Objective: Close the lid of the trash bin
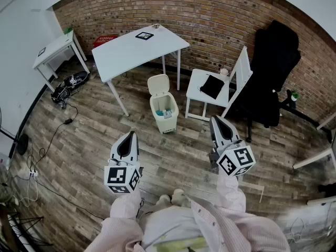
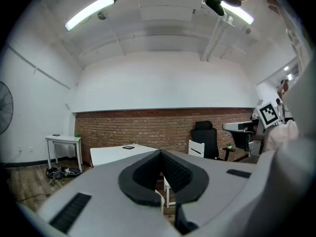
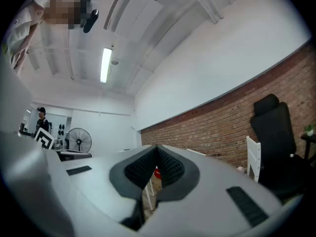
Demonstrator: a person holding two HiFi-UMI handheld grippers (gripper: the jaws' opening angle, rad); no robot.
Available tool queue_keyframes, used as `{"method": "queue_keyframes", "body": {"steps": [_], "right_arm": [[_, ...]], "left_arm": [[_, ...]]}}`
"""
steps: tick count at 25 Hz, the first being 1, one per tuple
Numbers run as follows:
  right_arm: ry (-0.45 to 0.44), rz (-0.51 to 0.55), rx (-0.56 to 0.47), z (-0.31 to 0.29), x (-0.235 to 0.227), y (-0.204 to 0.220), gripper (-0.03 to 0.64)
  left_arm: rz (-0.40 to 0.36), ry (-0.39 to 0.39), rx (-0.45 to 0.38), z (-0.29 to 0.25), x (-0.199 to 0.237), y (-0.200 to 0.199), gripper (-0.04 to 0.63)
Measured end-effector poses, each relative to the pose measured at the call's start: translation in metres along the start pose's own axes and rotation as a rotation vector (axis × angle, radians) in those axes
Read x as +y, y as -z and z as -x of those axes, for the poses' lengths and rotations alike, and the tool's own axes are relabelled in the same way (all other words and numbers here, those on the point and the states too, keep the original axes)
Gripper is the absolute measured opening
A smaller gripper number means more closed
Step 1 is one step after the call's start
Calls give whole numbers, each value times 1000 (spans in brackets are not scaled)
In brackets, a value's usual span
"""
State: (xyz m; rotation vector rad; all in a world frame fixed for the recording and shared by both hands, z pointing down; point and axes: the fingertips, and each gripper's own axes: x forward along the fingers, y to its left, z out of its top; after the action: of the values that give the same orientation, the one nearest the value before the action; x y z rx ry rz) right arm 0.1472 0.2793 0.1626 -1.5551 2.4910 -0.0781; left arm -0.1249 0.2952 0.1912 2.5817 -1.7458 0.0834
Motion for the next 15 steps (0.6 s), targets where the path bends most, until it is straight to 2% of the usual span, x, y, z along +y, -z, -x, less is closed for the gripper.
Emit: {"method": "queue_keyframes", "body": {"steps": [6,15], "right_arm": [[8,-18,10,0,-15,6,3],[-34,-34,33,-13,-42,20,3]], "left_arm": [[19,-16,7,-6,-1,5,-8],[19,-4,1,-33,-18,8,-8]]}}
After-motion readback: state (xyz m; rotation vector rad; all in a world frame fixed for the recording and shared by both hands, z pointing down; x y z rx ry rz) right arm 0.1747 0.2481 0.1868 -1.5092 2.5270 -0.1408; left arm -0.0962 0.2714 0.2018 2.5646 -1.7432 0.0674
